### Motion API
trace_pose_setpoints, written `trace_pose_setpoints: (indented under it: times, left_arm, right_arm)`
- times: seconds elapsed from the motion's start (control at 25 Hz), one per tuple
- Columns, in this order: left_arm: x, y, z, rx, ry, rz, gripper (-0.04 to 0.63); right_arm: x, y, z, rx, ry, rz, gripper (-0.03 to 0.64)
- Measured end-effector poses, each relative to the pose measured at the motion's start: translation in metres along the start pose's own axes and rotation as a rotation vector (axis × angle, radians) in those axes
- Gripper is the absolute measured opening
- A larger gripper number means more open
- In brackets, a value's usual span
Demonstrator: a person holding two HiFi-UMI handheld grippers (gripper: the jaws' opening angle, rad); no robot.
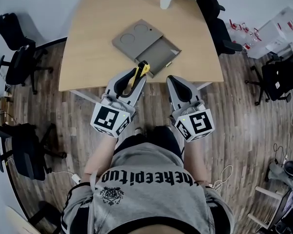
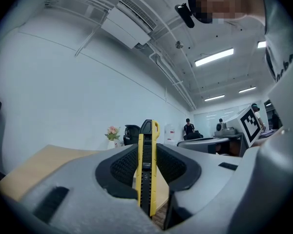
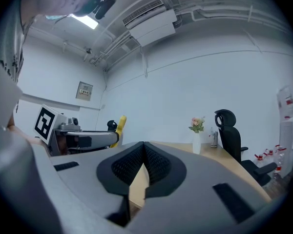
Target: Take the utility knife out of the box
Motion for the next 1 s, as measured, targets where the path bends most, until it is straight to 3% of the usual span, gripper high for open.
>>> trace_pose_setpoints:
  times: [0.48,1.0]
  left_arm:
    - [0.001,0.016,-0.015,-0.012,0.086,-0.035,0.124]
    - [0.013,0.03,-0.078,-0.005,0.199,-0.059,0.124]
  right_arm:
    - [0.016,0.015,-0.015,0.014,0.038,-0.017,0.006]
    - [0.064,0.02,-0.028,0.023,0.136,0.0,0.006]
Point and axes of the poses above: the fingertips, and each gripper's own axes: x backward along the fingers, z to its left, y out of its top, the point moved 10 cm from there along x, backward along the fingers, and after that the axes turned 7 degrees about -x, right-handed, at the moved point
